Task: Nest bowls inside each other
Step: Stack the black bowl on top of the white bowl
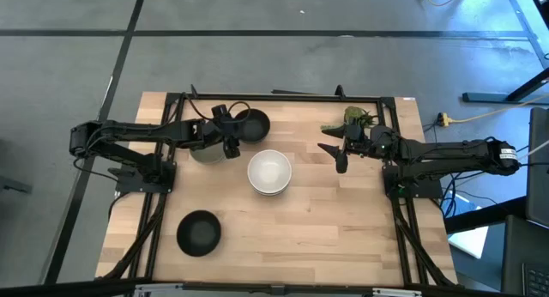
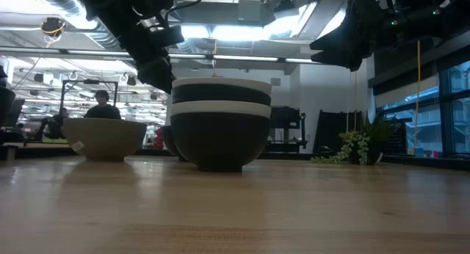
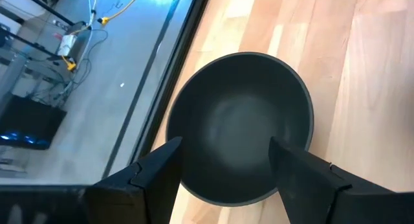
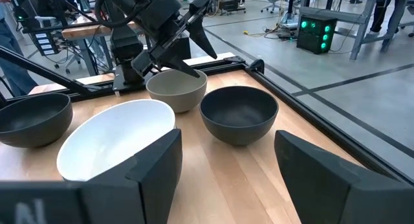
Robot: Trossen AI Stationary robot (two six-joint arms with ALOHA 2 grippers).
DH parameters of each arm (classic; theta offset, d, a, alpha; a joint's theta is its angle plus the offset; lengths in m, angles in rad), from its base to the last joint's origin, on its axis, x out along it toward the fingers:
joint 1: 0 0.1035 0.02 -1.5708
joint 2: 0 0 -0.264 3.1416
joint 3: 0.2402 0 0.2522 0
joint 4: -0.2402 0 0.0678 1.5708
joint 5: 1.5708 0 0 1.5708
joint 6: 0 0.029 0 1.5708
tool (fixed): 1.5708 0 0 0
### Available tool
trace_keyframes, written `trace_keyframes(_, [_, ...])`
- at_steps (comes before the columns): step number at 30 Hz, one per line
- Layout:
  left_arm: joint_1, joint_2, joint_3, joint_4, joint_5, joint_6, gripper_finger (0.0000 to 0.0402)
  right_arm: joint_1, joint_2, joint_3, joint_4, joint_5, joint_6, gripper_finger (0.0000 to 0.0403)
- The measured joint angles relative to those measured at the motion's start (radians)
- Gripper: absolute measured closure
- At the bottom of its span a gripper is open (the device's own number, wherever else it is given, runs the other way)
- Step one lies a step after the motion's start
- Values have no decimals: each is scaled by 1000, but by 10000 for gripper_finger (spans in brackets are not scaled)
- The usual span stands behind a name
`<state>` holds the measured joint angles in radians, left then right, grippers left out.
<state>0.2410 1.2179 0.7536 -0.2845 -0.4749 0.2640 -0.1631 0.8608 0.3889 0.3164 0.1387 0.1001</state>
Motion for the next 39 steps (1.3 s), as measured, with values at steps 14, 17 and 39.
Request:
trace_keyframes(14, [1,0,0,0,42,9,179,0,0,0,-1,0,1,155])
trace_keyframes(17, [1,0,0,-17,125,34,179,0,0,0,-1,0,1,155])
trace_keyframes(39, [10,171,1,-40,239,87,179,0,0,0,-1,0,12,155])
